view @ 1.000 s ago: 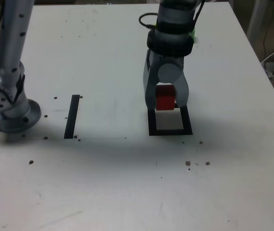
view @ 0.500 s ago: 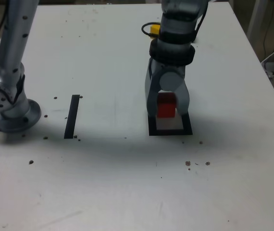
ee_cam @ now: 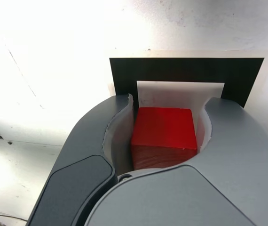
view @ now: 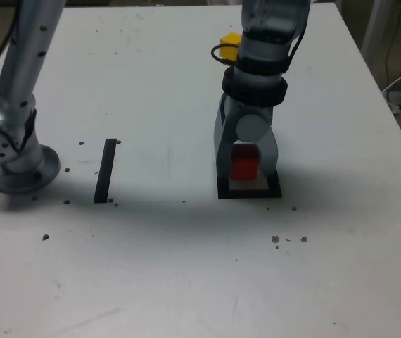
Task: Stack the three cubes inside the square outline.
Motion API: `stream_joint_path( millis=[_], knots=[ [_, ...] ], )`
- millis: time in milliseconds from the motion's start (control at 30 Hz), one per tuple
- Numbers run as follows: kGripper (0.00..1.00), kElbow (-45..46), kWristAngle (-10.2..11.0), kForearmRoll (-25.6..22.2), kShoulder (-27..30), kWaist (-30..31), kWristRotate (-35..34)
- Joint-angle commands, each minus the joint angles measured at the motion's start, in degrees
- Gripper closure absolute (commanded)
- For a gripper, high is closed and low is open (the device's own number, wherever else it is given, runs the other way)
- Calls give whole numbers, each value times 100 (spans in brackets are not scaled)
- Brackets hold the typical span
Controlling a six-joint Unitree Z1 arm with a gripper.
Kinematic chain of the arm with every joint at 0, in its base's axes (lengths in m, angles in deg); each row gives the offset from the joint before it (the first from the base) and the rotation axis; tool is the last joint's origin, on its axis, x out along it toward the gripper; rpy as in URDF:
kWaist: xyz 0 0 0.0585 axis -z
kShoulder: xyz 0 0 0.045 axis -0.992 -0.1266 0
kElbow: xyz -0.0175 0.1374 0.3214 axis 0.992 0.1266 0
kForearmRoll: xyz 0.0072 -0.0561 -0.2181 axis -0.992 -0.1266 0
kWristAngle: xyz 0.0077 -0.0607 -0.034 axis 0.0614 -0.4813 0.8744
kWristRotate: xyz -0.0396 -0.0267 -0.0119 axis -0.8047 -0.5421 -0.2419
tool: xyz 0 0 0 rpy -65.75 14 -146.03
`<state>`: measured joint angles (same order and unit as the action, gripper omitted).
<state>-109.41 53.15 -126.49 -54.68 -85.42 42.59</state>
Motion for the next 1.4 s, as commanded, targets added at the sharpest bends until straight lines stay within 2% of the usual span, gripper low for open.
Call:
stream_joint_path(
  millis=[0,133,200,333,367,433,667,967,1200,1367],
  knots=[
    [71,45,-8,59,-44,-25,10],
    [66,110,-8,154,-71,-56,19],
    [53,135,-8,190,-77,-67,31],
    [15,172,-5,240,-67,-74,50],
    [8,180,-4,251,-62,-74,54],
    [1,204,-1,277,-44,-74,54],
    [1,389,83,348,184,-89,-22],
    [1,568,578,-47,860,-262,-337],
    [1,235,1014,-629,1106,-964,-230],
    [0,-291,1165,-1013,986,-1649,25]
  ],
)
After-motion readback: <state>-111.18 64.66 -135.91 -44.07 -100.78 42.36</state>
